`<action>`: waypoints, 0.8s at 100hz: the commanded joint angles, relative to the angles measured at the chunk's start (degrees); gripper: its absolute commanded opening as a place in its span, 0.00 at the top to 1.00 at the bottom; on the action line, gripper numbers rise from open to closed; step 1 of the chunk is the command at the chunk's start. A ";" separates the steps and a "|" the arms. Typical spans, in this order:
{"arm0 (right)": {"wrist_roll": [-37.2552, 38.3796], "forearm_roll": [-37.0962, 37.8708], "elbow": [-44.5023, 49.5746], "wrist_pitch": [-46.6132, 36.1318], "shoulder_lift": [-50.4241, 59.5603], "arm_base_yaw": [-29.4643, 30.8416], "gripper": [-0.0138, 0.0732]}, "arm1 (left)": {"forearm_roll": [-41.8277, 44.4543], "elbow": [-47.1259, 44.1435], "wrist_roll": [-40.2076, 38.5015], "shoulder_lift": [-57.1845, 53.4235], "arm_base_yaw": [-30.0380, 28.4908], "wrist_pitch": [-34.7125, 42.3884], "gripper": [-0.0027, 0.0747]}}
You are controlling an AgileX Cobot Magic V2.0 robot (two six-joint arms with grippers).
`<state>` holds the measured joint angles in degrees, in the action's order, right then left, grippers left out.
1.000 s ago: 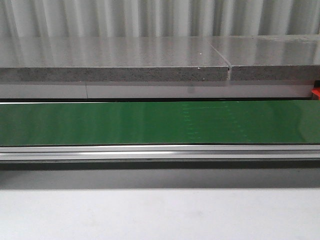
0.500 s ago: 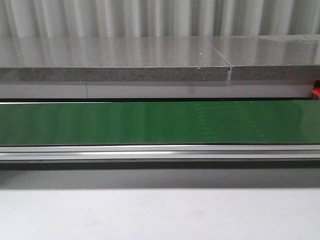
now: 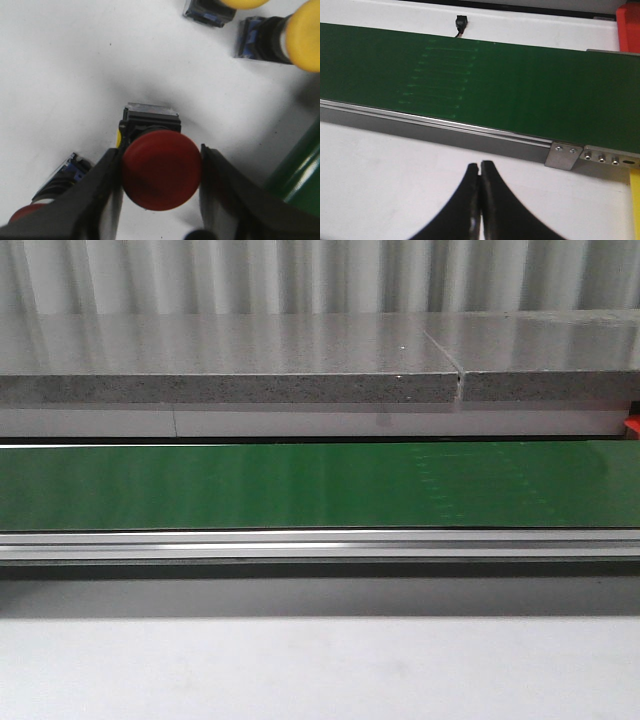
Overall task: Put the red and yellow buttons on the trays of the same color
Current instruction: 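Close the left gripper on a red push-button, then carry the red button toward the belt and release, then approach yellow buttons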
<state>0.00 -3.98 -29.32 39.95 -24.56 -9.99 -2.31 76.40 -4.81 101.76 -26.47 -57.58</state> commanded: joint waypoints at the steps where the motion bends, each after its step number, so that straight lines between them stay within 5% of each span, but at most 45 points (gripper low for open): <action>1: -0.69 -0.35 -1.39 -3.49 -0.23 -0.02 0.92 | -0.73 1.55 1.42 -5.61 0.05 -0.39 0.99; 38: -0.69 -0.35 -1.39 -3.49 -0.23 -0.02 0.92 | -4.46 1.55 8.53 -14.81 5.45 -3.87 0.99; 80: -0.69 -0.35 -1.39 -3.49 -0.23 -0.02 0.92 | -4.46 1.55 8.67 -12.49 13.76 -4.25 0.99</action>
<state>0.00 -3.98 -29.32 39.95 -24.56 -9.99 -5.95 76.40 3.82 90.38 -13.08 -62.95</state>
